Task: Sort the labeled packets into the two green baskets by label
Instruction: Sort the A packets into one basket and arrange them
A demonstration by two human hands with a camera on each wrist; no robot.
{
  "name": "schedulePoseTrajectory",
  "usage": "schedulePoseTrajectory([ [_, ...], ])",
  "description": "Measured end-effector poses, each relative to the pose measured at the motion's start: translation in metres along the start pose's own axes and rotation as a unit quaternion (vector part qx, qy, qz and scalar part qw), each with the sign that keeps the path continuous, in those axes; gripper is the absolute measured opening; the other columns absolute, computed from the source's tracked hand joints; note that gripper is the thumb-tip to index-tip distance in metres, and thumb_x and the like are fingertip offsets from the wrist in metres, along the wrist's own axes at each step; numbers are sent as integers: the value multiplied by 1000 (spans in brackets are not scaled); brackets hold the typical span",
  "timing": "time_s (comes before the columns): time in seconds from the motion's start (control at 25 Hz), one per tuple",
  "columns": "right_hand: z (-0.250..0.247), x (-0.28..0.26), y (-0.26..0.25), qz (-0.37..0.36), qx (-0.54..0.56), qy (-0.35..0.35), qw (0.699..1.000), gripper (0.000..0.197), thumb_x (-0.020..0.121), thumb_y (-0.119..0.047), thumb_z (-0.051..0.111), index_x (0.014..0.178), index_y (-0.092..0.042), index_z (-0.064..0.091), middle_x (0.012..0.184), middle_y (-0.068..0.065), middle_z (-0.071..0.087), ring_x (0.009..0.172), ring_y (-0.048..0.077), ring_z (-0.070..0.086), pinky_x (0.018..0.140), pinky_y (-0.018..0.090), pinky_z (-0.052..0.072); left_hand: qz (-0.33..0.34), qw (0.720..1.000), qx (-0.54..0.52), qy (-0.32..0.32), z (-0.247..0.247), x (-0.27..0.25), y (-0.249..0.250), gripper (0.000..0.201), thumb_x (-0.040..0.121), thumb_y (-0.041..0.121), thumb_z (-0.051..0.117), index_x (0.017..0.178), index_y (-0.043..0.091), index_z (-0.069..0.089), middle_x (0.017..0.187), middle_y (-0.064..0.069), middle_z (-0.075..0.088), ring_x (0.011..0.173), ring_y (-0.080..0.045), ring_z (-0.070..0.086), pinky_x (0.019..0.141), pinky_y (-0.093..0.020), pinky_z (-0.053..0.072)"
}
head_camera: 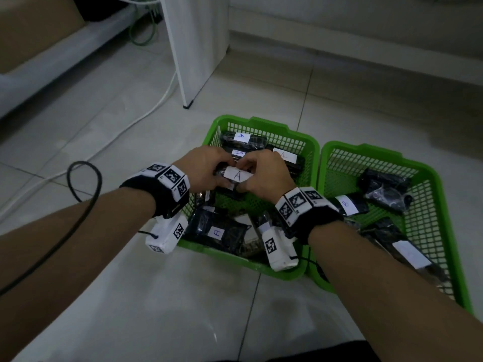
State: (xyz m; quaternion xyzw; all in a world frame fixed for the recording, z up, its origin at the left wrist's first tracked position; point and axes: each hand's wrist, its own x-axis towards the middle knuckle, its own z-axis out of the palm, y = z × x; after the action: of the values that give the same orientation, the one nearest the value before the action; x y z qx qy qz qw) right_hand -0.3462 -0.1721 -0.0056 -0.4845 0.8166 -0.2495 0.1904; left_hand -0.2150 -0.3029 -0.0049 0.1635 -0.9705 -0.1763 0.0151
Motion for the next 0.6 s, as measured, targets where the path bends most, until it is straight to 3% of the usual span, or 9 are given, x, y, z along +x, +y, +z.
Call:
schedulePoseTrajectory([
  [0.16,17,10,-4,37,-45,-3,998,30,63,-21,85,89,-24,72,95,0,72,86,19,66,76,31,57,-5,999,45,19,5,0,-5,42,77,31,79,115,15,68,115,-8,68,111,-29,58,93,-41,46],
  [0.28,19,17,-11,59,-97,-42,993,28,66,-20,84,84,-25,63,98,4,67,91,26,65,76,35,58,-69,996,7,48,5,1,-8,54,76,20,78,126,10,62,142,-12,51,134,-30,43,111,-40,36],
  [0.36,21,18,-16,42,-141,-56,988,25,74,-18,82,95,-15,69,105,10,65,97,31,65,81,38,57,-109,992,-35,56,-1,2,-7,53,81,11,70,132,7,58,149,-12,44,135,-28,43,110,-32,33],
  [0.48,26,19,-22,1,-178,-60,982,26,82,-14,73,107,-8,69,111,16,66,104,36,64,84,39,54,-89,996,-10,12,-9,-1,-4,52,84,8,64,135,6,55,146,-15,45,132,-28,47,106,-33,38],
  [0.6,31,18,-25,-27,-204,-63,977,19,86,-13,67,104,-9,66,109,16,67,106,37,64,83,39,52,-86,995,17,-42,-8,-5,-10,44,84,6,62,128,8,60,145,-12,48,148,-21,24,112,-34,35],
])
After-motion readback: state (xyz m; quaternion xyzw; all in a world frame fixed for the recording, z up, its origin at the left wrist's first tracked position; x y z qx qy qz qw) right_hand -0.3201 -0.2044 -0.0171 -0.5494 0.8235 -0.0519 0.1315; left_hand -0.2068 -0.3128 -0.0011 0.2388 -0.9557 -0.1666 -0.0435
